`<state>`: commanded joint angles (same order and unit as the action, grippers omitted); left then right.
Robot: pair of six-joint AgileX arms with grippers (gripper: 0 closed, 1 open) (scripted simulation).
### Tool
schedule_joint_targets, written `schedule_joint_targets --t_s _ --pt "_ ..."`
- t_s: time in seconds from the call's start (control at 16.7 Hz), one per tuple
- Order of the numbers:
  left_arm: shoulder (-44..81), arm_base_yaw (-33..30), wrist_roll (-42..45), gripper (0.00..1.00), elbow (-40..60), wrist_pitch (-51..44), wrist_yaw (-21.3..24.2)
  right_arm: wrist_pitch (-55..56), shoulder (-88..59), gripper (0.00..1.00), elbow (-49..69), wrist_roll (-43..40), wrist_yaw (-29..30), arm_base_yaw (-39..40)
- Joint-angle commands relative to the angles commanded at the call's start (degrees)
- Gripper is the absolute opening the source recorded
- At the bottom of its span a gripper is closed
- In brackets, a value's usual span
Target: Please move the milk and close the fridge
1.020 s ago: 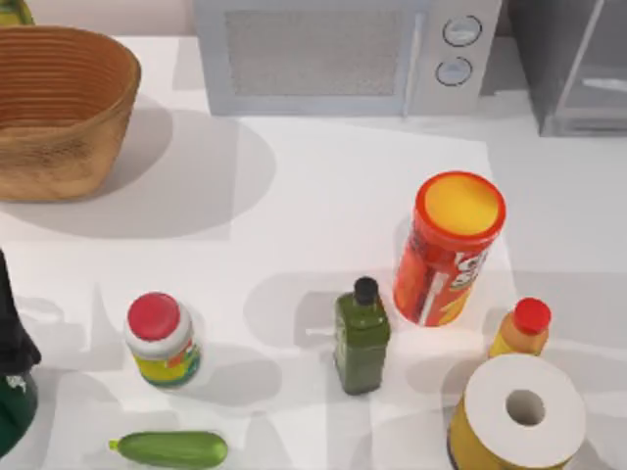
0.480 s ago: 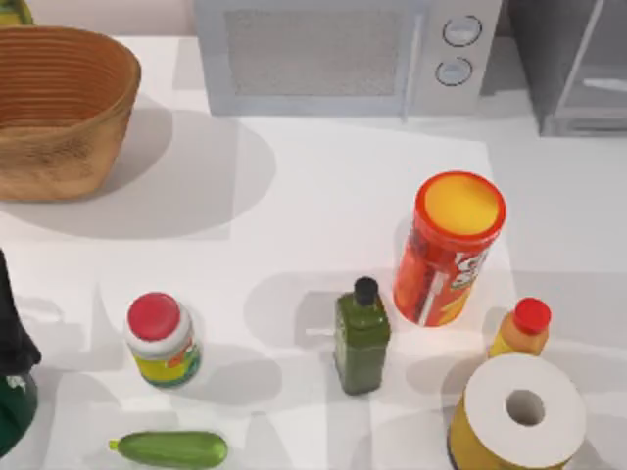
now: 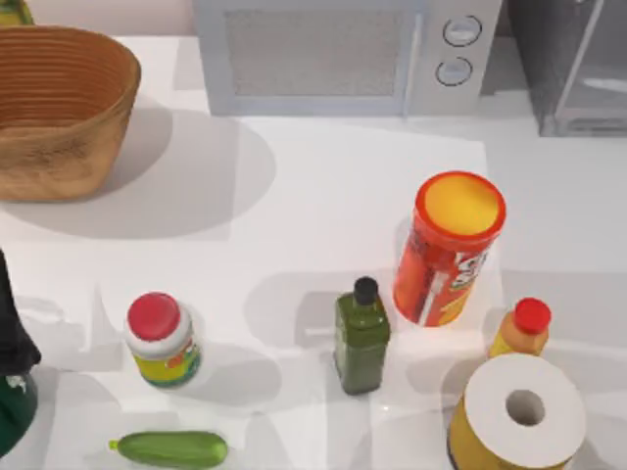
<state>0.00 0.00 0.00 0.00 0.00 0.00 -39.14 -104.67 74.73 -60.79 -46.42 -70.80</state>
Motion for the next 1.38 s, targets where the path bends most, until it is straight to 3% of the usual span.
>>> schedule_joint_targets --t_s 0.18,0.36,0.96,1.14,1.38 --pt "0.0 0.0 0.0 1.0 0.0 0.0 0.0 11.67 -0.1 1.0 -0.37 13.71 2.21 8.84" --pt "0.0 0.0 0.0 1.0 0.0 0.0 0.0 19.79 -0.1 1.0 -0.59 22.07 3.85 15.17" --pt "0.0 0.0 0.0 1.0 0.0 0.0 0.0 23.44 0.26 1.0 -1.62 26.55 5.68 18.78" --pt "0.0 0.0 0.0 1.0 0.0 0.0 0.0 25.98 1.43 1.0 -3.6 31.37 11.13 25.6" --pt "0.0 0.0 0.0 1.0 0.0 0.0 0.0 31.12 4.4 1.0 -7.81 40.56 22.52 40.08"
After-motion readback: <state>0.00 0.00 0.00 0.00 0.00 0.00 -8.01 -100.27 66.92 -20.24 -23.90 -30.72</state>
